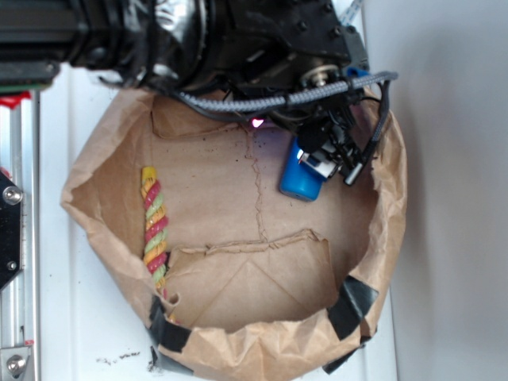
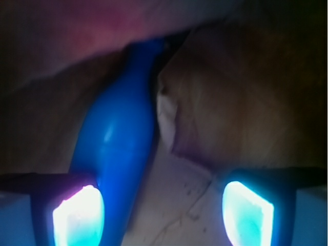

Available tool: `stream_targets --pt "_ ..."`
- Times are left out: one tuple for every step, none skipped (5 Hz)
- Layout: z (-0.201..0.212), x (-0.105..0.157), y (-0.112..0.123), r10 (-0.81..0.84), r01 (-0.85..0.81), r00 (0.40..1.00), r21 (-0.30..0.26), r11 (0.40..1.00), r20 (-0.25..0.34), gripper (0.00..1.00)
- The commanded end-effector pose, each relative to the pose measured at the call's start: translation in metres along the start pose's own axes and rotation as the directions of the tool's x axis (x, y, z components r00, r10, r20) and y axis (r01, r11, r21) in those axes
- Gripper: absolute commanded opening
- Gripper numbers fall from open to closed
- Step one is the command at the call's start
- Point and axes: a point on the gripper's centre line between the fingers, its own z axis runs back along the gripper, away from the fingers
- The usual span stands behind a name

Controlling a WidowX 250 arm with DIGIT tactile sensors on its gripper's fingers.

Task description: Grab the blue bottle.

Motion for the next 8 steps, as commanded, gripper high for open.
stream_targets --pt "0.057 0.019 0.006 -0.015 0.019 0.999 -0.136 0.991 0.030 1.00" --pt "0.050 0.019 0.002 -0.012 0.018 0.999 -0.140 0.990 0.039 1.00" --pt "0.029 0.015 -0.005 -0.014 0.027 0.996 -0.149 0.989 0.090 1.00" --pt "0.018 0.013 -0.013 -0.002 0.022 0.993 -0.174 0.984 0.118 1.00" --pt "0.010 0.013 -0.021 0.002 0.021 0.991 -0.167 0.986 0.134 1.00" --pt "-0.010 0.006 -0.022 -0.036 0.054 0.984 -0.101 0.993 0.173 1.00" --pt "-0.027 -0.002 -0.020 -0.082 0.090 0.977 -0.033 0.995 0.195 1.00" --pt "-0.030 -0.005 -0.015 -0.091 0.098 0.973 -0.022 0.995 0.213 0.00"
